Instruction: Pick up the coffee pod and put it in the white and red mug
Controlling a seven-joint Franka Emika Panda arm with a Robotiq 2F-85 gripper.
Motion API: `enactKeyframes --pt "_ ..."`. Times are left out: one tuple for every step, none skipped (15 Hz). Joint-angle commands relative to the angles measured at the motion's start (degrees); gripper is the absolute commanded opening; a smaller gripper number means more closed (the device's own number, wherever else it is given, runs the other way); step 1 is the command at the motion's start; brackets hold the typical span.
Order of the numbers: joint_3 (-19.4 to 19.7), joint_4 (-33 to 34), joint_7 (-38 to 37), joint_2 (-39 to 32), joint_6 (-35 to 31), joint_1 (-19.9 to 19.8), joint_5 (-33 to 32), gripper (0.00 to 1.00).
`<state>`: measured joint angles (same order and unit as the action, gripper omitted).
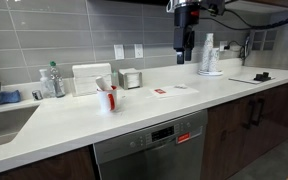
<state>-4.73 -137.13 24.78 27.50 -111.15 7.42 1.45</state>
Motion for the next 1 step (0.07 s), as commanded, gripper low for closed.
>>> enactKeyframes --pt "1.08 0.32 -0.53 -0.19 0.17 1.5 -0.55 1.0"
